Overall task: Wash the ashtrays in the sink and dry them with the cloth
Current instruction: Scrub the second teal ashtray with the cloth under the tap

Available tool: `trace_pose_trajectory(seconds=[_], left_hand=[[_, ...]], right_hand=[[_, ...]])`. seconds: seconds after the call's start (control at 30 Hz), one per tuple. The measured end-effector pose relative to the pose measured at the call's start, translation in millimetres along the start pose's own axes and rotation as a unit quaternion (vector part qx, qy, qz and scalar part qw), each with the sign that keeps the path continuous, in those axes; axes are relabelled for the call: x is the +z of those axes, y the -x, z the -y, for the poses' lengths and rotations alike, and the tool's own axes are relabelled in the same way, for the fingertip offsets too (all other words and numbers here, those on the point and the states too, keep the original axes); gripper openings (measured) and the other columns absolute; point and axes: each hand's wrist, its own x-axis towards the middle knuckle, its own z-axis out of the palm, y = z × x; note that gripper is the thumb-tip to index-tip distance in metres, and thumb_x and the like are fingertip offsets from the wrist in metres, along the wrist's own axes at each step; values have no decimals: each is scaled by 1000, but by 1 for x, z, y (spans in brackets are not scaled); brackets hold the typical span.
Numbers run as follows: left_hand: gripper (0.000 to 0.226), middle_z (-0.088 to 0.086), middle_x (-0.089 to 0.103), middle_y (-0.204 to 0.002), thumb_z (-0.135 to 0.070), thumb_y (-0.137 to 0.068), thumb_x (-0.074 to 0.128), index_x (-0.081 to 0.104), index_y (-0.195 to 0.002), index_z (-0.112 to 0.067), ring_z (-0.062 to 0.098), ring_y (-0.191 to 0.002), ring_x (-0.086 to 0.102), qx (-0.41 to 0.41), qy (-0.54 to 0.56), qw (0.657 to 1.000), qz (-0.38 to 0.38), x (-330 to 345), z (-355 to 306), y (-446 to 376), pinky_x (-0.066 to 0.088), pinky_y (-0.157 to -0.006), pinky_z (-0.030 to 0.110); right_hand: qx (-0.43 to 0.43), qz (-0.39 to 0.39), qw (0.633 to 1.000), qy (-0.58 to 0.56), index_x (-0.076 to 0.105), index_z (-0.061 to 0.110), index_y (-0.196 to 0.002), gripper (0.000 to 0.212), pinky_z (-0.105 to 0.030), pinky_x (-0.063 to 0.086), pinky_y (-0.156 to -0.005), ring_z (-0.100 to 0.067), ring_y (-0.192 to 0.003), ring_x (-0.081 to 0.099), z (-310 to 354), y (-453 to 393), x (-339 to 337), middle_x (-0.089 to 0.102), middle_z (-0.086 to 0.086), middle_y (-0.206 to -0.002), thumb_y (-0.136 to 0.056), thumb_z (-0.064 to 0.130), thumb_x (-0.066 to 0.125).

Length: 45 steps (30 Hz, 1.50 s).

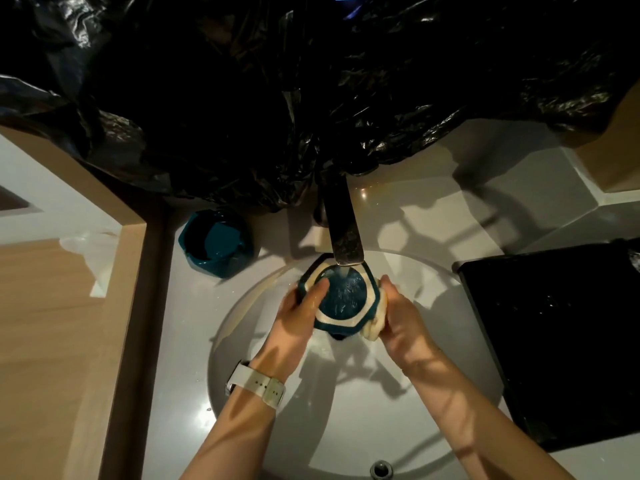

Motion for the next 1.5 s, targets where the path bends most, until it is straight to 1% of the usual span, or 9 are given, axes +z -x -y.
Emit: trace_pose_trajectory(seconds=[0.2,0.33,0.5,0.6,0.73,0.83,1.17,1.33,1.5], left_hand=[[53,-17,61,-105,-10,-74,84,52,-112,-30,-4,-94,62,146,-258,955,5,-3,-9,-13,47,-79,7],[55,-18,53,-104,-13,-71,84,52,-114,-25,1,-94,53,207,-385,896,82,-6,-6,-9,42,-78,9],[54,1,54,-115,-15,-69,84,58,-116,-12,14,-105,44,267,-485,826,103,-11,0,-4,41,-92,21],[59,-7,44,-133,-43,-68,80,52,-119,-34,17,-125,38,247,-474,841,78,-22,7,1,36,-106,31],[61,-5,36,-150,-54,-79,69,44,-133,-42,15,-135,39,3,-144,989,29,-22,-3,11,40,-110,47],[50,8,52,-146,-53,-100,42,47,-142,-27,26,-130,54,-154,65,978,126,-25,-3,7,43,-106,57],[38,10,62,-128,-32,-100,50,53,-134,-15,25,-113,63,-88,83,991,-57,-4,6,9,61,-68,32],[23,4,68,-112,-29,-103,48,56,-123,-21,14,-91,70,-77,27,995,-58,9,-1,11,59,-59,29],[13,4,69,-110,-36,-101,48,57,-109,-30,16,-94,69,-81,-35,993,-80,17,5,7,61,-77,38]], right_hand=[[54,48,995,66,63,12,-84,38,-27,41,-50,-21,-48,53,18,13,-32,58,-10,-64,-87,51,60],[143,144,968,150,63,13,-78,62,-31,44,-56,-24,-51,53,37,11,-17,59,-8,-60,-77,75,54],[161,151,957,187,58,8,-96,41,-23,46,-45,-20,-49,55,42,5,-1,56,-8,-63,-86,48,57],[91,119,975,167,61,10,-97,27,-26,48,-50,-21,-64,62,27,-2,-1,61,-11,-79,-86,34,59],[9,65,977,203,56,16,-115,46,-32,50,-72,-18,-99,63,17,-1,1,65,-8,-113,-75,36,65],[6,67,973,223,54,14,-117,40,-26,48,-69,-12,-94,62,14,3,2,65,-7,-112,-81,30,64],[-74,144,966,203,54,7,-74,23,-26,36,-50,-28,-61,44,37,22,-18,52,-18,-64,-80,25,41],[-213,124,913,327,49,9,-92,14,-19,41,-39,-24,-59,37,35,29,-16,39,-11,-74,-88,19,58],[-295,101,804,506,62,8,-91,10,-31,48,-80,-37,-90,62,28,18,8,64,-16,-88,-86,16,60]])
